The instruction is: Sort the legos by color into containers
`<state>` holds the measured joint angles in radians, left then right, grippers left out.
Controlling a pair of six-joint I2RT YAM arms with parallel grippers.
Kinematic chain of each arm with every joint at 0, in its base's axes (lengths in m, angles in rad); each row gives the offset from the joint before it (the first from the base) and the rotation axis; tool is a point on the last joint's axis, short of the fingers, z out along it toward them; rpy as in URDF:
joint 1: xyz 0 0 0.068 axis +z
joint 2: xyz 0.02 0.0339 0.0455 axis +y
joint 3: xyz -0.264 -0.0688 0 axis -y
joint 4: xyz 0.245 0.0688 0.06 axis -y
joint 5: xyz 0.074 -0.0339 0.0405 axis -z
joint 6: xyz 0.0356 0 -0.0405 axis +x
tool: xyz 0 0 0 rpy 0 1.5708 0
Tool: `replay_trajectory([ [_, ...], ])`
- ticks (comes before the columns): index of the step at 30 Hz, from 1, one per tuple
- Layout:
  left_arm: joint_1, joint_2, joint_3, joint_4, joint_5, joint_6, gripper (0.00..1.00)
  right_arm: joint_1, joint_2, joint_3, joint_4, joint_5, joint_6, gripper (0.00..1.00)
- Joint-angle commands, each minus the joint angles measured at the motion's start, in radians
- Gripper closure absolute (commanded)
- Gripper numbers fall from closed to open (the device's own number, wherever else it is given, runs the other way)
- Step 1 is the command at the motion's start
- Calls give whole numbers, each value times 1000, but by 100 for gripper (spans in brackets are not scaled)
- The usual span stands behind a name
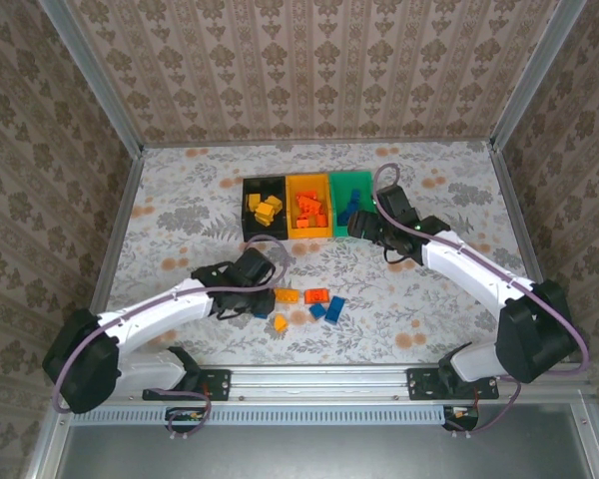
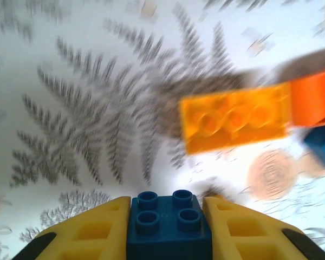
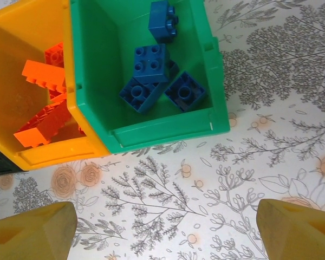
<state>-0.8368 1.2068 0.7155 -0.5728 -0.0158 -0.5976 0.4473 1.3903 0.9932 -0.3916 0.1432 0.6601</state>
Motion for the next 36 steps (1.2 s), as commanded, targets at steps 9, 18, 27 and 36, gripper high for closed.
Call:
replay_trajectory([
  [9, 62, 427, 602, 122, 20, 239, 80, -22, -110, -134, -28, 49, 36, 12],
  [18, 95, 887, 1217, 60, 55, 321, 80, -25, -129, -176, -38, 39, 32, 12],
  [27, 99, 1161, 1560, -47, 97, 316, 73, -28, -133, -172, -45, 45, 26, 12],
  [36, 92, 1132, 1602, -45, 109, 293, 29, -30, -124, -162, -43, 29, 27, 12],
])
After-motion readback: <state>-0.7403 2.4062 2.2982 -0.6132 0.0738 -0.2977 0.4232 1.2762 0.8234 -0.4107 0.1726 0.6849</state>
